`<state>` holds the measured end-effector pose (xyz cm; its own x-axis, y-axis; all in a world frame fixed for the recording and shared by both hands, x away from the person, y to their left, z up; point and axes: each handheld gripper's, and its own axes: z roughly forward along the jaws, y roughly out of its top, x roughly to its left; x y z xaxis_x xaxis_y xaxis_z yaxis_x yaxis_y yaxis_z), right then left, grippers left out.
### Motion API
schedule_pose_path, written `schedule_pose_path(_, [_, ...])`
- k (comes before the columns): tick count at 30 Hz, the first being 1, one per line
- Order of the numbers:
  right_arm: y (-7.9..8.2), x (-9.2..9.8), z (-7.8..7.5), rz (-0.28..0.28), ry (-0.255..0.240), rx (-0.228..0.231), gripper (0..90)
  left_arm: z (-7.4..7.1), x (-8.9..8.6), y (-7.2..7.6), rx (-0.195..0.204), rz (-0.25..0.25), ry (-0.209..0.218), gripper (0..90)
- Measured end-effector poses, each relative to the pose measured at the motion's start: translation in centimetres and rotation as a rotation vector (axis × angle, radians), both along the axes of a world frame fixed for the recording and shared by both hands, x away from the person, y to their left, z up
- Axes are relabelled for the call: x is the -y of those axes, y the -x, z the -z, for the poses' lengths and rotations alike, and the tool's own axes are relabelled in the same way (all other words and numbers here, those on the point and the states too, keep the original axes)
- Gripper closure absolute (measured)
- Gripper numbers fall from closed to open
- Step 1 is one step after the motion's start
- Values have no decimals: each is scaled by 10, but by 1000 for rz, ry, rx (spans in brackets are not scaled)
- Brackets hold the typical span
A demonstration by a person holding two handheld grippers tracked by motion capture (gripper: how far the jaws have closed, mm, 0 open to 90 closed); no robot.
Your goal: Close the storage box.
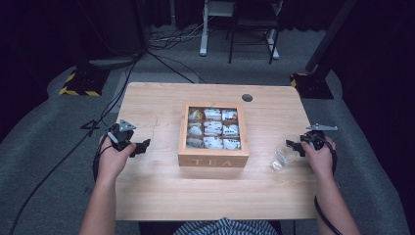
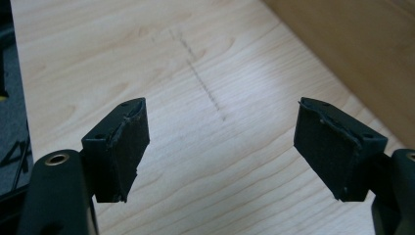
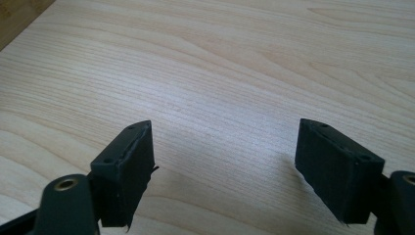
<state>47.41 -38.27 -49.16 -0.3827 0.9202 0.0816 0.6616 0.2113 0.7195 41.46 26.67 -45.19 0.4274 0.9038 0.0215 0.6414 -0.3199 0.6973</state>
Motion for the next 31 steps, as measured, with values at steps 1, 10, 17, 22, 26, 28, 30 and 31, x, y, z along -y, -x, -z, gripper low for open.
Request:
schedule_pose_path(1, [0,1,1,-2,0,-2,226,5,-1,-1,-10,-9,-5,215])
schedule_pose_path(10, [-2,3,6,-5,35,3,211,30,-9,-8,-30,-51,-14,216])
schedule_pose_path(17, [-4,1,11,-5,69,40,144,48,-11,-12,-32,-50,11,214])
schedule_pose_path(22, [-4,1,12,2,72,46,137,52,-13,-14,-19,-43,34,186])
schedule_pose_path(26, [-4,1,12,2,72,47,137,52,-13,-14,-23,-40,39,177])
schedule_pose_path(28, [-4,1,12,2,72,47,137,52,-13,-14,-22,-41,39,177])
schedule_pose_path(30, [-4,1,12,1,71,47,136,52,-13,-14,-23,-40,39,177])
schedule_pose_path(31, [-4,1,12,1,71,47,136,52,-13,-14,-22,-39,36,177])
